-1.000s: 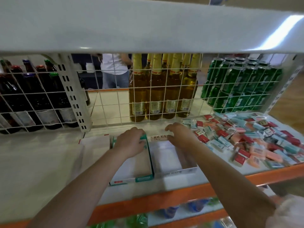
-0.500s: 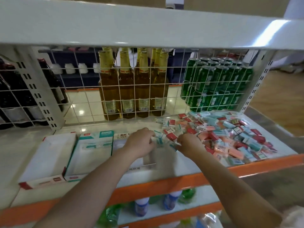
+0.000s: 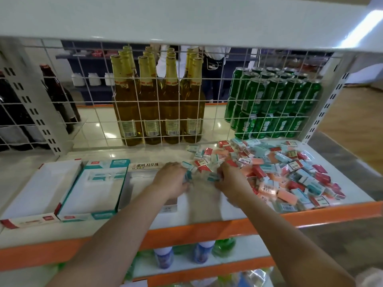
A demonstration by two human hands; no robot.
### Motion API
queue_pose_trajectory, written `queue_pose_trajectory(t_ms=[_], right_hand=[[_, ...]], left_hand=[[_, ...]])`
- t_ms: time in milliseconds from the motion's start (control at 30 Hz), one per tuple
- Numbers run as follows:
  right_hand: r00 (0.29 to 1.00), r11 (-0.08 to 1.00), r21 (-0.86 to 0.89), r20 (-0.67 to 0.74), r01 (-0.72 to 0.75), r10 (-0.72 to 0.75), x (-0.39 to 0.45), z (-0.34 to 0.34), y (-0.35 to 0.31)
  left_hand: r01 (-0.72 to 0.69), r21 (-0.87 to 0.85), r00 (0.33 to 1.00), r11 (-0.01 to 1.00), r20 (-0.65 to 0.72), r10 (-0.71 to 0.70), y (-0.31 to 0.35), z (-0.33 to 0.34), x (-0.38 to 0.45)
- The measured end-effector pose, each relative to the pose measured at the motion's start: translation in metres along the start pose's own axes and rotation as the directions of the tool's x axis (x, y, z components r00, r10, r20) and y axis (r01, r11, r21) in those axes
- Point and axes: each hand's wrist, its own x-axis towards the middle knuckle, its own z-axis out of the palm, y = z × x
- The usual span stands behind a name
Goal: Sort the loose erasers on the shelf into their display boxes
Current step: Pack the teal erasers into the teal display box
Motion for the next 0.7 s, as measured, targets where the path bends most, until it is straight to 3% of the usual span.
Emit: queue_pose_trajectory(t_ms=[267, 433, 533, 700], right_hand=[[0.997, 0.992, 0.116, -0.05, -0.053, 0.06, 0.001, -0.015, 0.017], [0.993, 0.978, 0.186, -0.056, -0.09, 0.102, 0.0, -0.016, 0.023], [0.991, 0.975, 0.206, -0.084, -0.087, 0.106, -0.003, -0.018, 0.025], [0.988, 0.965, 0.247, -0.105, -0.088, 0.117, -0.007, -0.021, 0.027]], left_hand=[[0.027, 0.056, 0.999, 0.998, 0.024, -0.028, 0.017, 0.005, 0.013], [0.022, -0.152, 0.994, 0.988, 0.107, -0.005, 0.028, 0.008, 0.01], [0.048, -0.254, 0.996, 0.966, 0.089, -0.026, 0.034, 0.012, 0.01], [0.174, -0.252, 0.982, 0.952, 0.112, -0.15, 0.04, 0.011, 0.008]])
